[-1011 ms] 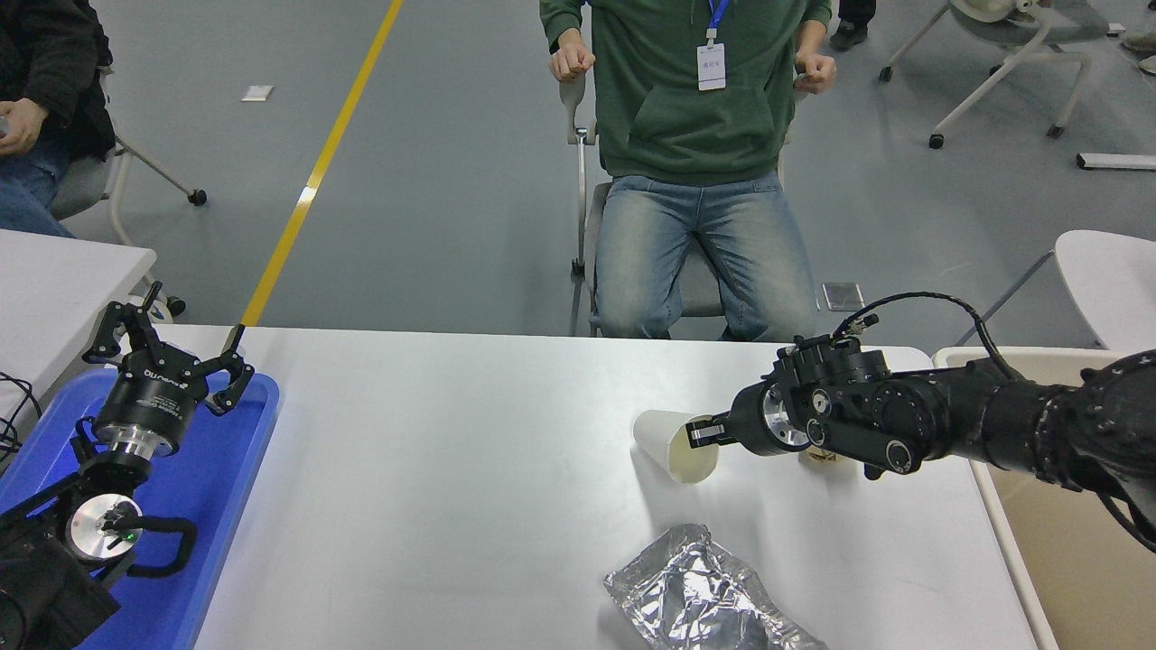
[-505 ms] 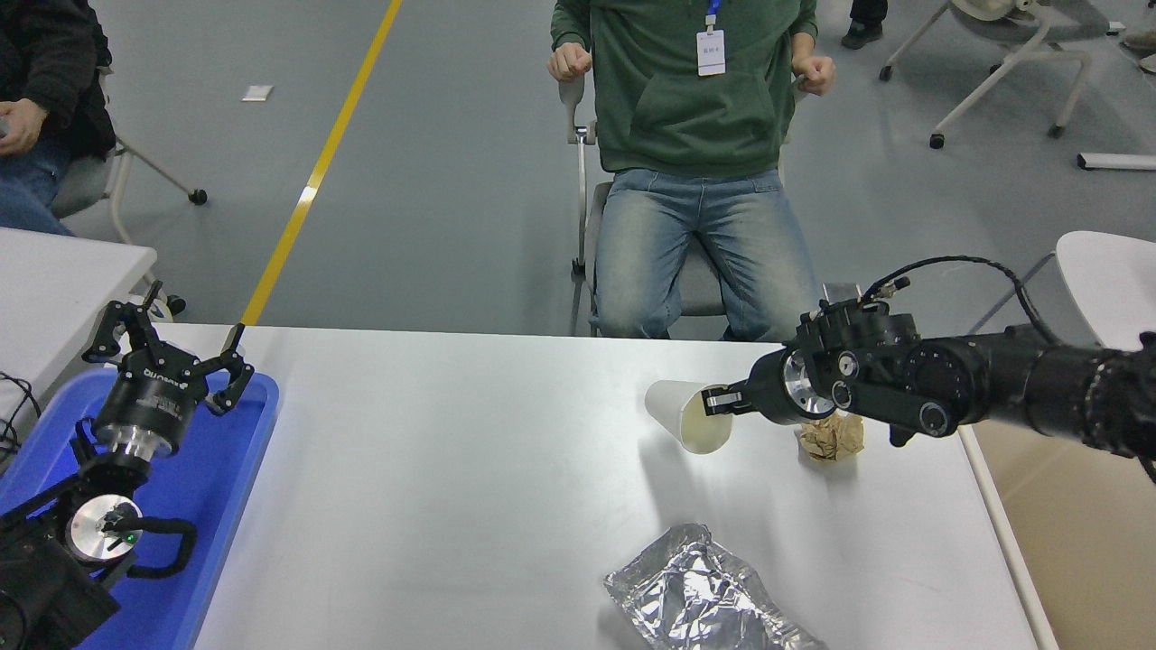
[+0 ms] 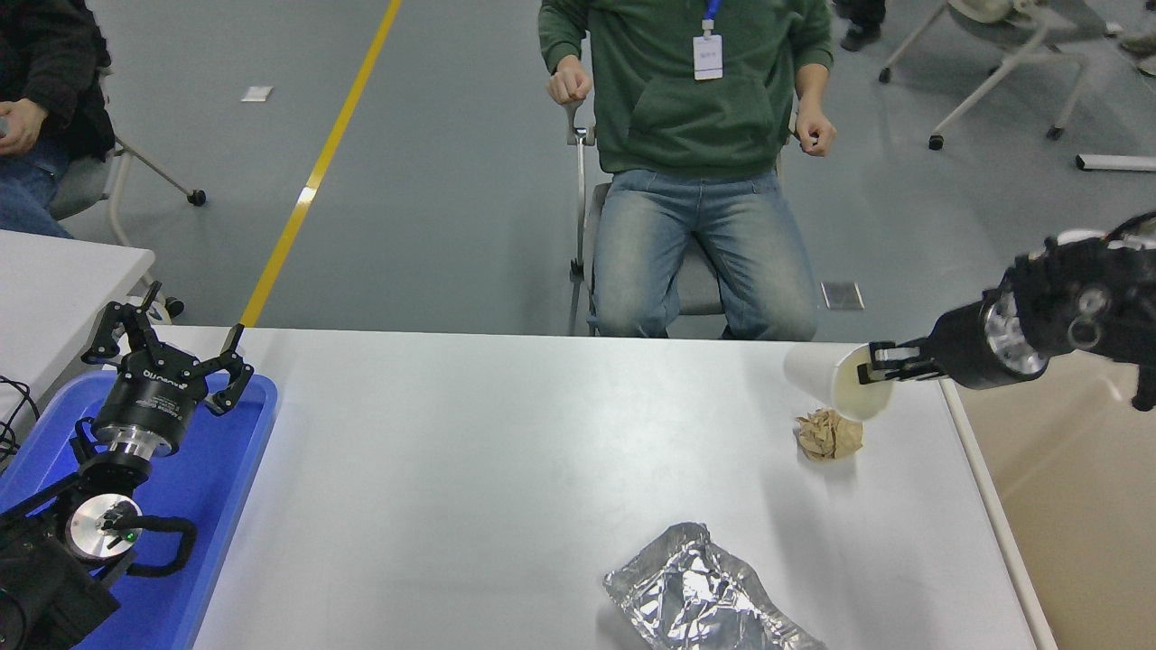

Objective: Clean the table surface

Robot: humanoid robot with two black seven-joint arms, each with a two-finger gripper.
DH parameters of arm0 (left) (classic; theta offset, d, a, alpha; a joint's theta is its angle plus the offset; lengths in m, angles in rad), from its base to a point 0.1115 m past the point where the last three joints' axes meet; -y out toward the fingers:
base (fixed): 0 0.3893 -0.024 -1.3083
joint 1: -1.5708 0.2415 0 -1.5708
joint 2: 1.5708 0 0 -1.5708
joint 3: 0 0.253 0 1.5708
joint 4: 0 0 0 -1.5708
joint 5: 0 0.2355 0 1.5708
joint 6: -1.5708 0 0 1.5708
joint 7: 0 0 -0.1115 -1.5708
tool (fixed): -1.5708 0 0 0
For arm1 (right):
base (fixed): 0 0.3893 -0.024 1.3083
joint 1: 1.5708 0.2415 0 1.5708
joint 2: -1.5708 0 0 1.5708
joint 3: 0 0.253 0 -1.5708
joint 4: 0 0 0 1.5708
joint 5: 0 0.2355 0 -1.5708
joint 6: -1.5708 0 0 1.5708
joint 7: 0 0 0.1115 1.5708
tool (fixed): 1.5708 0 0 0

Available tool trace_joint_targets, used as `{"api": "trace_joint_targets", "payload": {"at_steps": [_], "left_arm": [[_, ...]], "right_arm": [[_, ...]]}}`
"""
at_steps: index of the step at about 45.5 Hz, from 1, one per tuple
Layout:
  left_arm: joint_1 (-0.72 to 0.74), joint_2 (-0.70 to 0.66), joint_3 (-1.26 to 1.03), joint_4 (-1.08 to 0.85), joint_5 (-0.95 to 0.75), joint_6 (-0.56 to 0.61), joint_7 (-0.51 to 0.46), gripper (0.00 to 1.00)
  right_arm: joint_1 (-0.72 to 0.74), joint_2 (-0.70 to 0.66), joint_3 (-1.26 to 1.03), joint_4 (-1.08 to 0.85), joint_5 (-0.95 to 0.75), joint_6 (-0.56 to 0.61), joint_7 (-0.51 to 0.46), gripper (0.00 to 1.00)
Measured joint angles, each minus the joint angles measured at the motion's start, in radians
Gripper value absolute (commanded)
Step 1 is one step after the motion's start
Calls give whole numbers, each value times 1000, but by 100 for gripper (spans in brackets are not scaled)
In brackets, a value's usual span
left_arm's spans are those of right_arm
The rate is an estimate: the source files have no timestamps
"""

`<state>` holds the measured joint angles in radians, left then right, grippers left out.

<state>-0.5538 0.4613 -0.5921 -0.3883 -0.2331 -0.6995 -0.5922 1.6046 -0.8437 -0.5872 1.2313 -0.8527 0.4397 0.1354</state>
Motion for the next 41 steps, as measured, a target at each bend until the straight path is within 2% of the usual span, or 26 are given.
{"api": "trace_joint_targets", "payload": {"at_steps": [10,21,30,41], "left_arm": [[0,0,0,0,0,0,0,100],[0,0,0,0,0,0,0,100],[0,0,0,0,0,0,0,100],[0,0,0,0,0,0,0,100]], "right_arm": [[129,-181,-3,51,-19,155,2,0],[190,-264,-3,67,-39,235,2,0],[185,-284,-2,40,-52,249,0,0],[55,-287,8,-150,-34,187,-1,0]]}}
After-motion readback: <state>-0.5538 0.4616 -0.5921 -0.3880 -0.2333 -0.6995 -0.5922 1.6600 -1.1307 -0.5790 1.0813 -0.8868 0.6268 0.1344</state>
